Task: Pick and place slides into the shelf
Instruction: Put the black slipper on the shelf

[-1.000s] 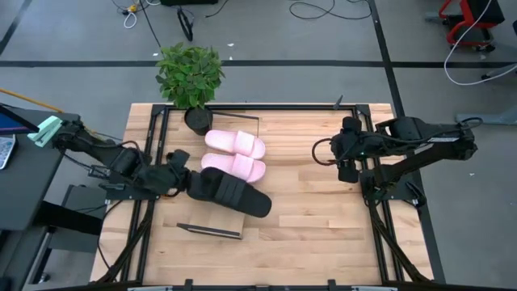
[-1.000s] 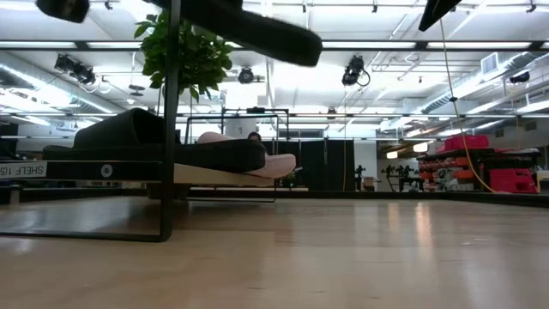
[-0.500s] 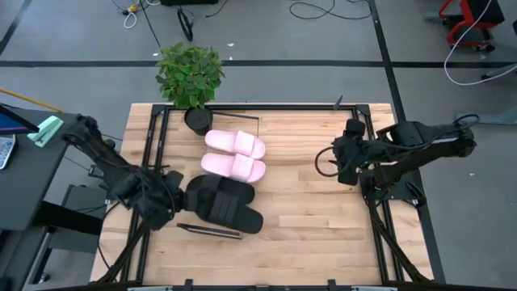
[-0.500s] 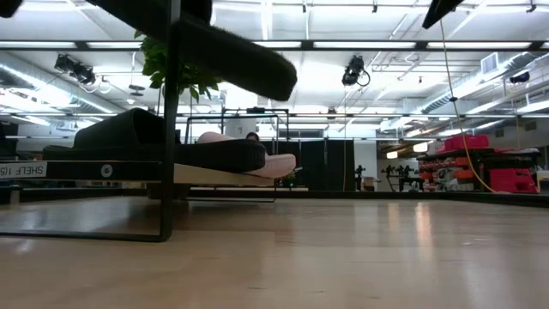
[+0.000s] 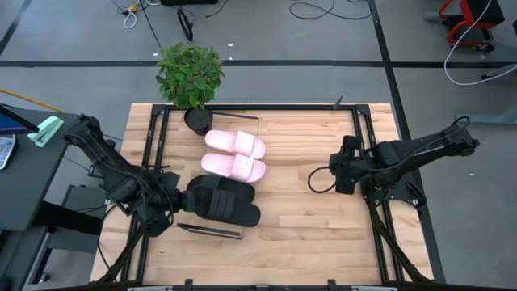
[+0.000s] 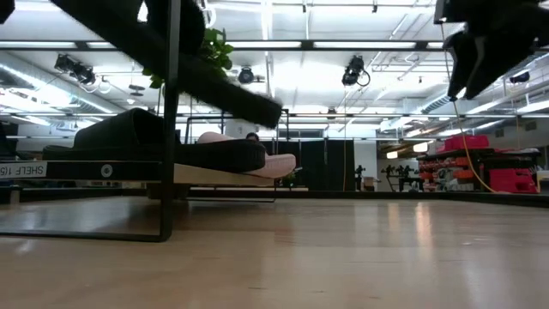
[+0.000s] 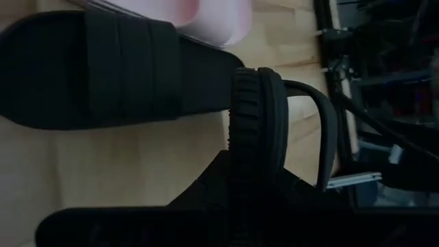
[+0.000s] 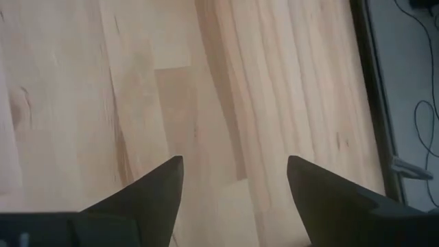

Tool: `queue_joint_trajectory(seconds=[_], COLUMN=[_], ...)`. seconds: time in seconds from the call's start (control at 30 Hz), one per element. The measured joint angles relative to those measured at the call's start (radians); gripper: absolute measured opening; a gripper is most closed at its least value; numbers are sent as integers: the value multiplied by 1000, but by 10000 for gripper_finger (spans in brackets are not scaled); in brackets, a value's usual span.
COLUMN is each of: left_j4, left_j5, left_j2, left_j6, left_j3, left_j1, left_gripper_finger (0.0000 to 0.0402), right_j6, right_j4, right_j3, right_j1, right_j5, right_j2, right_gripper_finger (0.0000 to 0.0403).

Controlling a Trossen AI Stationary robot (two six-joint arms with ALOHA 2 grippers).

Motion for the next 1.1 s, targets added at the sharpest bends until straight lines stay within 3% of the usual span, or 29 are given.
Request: queue_joint_trajectory(seconds=[0.47, 1.1], left_j4=[-89, -179], left_j5=[88, 114], left_j2=[102, 104], left_j6=[-57, -99], left_j3=[0, 0], left_j1=[-5, -58], left_gripper_finger=[49, 48], right_j6=[-22, 21], right_j4=[121, 146], right_j3=[-1, 0], right_j1=[0, 0], right_j5=[0, -2], right_j2=[-22, -21], right_gripper_finger=[267, 267])
